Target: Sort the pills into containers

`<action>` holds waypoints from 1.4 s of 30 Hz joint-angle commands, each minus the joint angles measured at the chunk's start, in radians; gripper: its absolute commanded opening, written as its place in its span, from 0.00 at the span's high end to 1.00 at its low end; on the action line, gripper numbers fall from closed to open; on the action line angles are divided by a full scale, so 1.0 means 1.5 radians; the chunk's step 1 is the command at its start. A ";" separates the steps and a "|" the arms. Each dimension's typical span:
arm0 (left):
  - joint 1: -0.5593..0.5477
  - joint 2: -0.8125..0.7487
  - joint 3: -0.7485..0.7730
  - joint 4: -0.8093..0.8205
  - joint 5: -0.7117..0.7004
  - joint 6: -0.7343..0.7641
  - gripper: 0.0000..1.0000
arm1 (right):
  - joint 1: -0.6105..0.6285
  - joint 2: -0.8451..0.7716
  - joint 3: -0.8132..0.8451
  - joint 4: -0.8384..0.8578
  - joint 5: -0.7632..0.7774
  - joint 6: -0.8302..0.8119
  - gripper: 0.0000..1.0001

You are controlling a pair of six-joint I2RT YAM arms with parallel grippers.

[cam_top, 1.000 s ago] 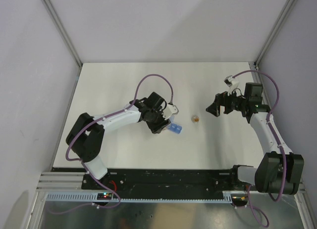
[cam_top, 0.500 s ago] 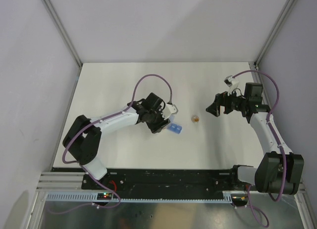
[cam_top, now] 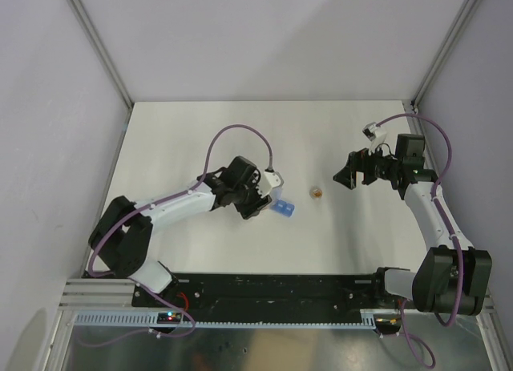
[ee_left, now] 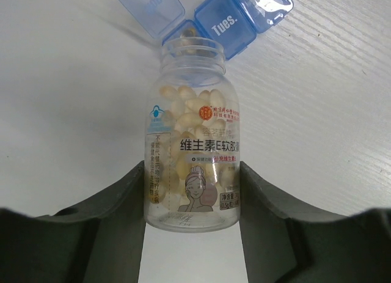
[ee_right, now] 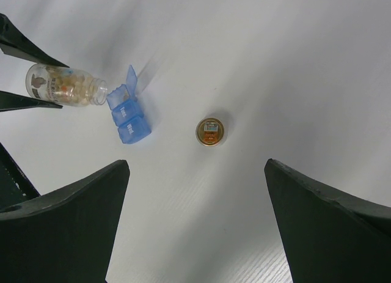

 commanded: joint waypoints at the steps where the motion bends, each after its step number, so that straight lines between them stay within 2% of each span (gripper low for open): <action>1: -0.003 -0.051 -0.027 0.071 0.012 -0.010 1.00 | -0.002 -0.004 -0.001 0.010 -0.013 -0.001 0.01; 13: -0.004 -0.113 -0.109 0.183 0.026 -0.027 1.00 | 0.004 0.003 -0.002 0.012 -0.003 0.003 0.00; 25: -0.005 -0.219 -0.180 0.270 0.031 -0.064 1.00 | 0.013 0.004 -0.002 0.015 0.009 0.003 0.01; 32: -0.011 -0.297 -0.148 0.271 0.015 -0.075 1.00 | 0.021 -0.017 0.002 0.019 -0.029 0.004 0.00; 35: -0.012 -0.324 -0.114 0.267 0.009 -0.082 1.00 | 0.039 -0.017 0.029 -0.013 -0.062 -0.016 0.00; 42: -0.015 -0.345 -0.019 0.227 0.024 -0.089 1.00 | 0.158 0.014 0.159 -0.102 -0.128 -0.030 0.01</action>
